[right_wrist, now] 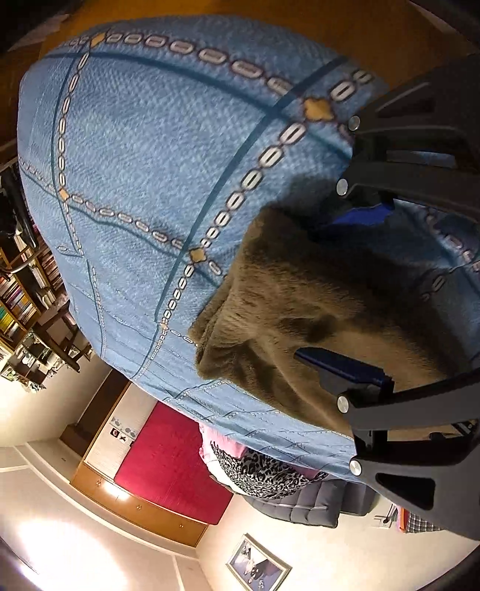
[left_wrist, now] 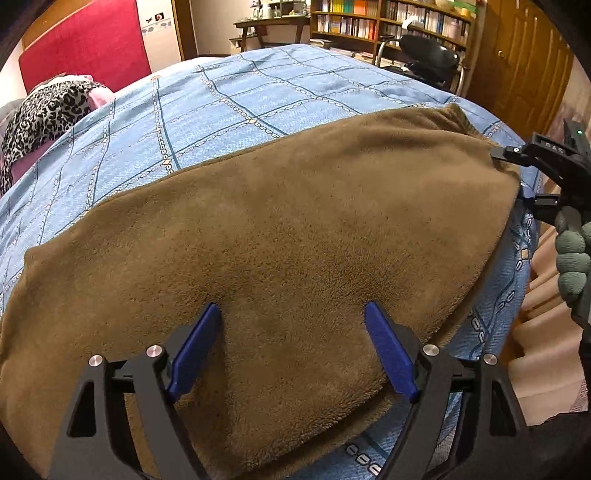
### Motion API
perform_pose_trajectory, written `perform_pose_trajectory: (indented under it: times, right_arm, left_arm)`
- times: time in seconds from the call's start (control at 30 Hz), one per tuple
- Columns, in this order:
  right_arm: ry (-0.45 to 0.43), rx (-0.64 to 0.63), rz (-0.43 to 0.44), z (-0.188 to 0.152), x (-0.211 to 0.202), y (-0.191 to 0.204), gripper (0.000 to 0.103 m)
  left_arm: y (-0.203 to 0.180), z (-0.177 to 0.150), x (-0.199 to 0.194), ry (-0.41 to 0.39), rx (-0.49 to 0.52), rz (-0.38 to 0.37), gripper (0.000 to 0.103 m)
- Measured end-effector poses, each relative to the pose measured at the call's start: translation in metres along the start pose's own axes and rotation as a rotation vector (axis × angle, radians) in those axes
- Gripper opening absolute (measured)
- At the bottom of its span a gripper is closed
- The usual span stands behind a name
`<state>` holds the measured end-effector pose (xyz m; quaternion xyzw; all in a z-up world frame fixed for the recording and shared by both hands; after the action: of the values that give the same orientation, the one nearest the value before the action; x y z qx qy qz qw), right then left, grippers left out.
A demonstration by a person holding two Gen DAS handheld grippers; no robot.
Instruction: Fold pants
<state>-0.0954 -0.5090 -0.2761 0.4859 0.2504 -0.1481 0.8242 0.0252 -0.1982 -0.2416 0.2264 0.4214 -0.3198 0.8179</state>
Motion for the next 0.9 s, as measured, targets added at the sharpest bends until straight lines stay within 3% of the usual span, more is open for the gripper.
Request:
perform_pose_trajectory:
  times: [0.03, 0.17, 0.33, 0.6, 0.77, 0.9]
  right_arm:
    - [-0.003, -0.013, -0.007, 0.000, 0.002, 0.001, 0.057]
    - [0.007, -0.070, -0.013, -0.002, -0.003, 0.012, 0.020]
    - [-0.046, -0.225, -0.027, 0.000, -0.025, 0.055, 0.017]
    - [-0.120, -0.537, -0.013, -0.019, -0.040, 0.157, 0.016]
    - [-0.140, -0.756, 0.003, -0.055, -0.037, 0.216, 0.016]
    - [-0.101, -0.913, 0.018, -0.099, -0.021, 0.244, 0.016]
  left_arm:
    - [0.001, 0.000, 0.000, 0.000, -0.003, -0.003, 0.081]
    - [0.003, 0.000, -0.002, 0.003, -0.011, -0.018, 0.081]
    - [0.012, 0.008, -0.011, 0.012, -0.058, -0.050, 0.081]
    - [0.041, 0.035, -0.039, -0.033, -0.197, -0.131, 0.082]
    - [0.061, 0.045, -0.050, -0.043, -0.278, -0.201, 0.082]
    - [0.078, 0.047, -0.055, -0.048, -0.343, -0.249, 0.082]
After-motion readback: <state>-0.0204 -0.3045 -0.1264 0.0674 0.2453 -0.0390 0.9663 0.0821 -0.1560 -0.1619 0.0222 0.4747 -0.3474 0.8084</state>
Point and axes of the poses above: each gripper's, at about its wrist camera, not at the fingertips, and x roughly the way its jaws point, y to its left, z to its top, the point moved 6 cm from there along x, roughly the way its jaws point, and after that the axes turned 6 degrees about z, right-handed, at the moved point
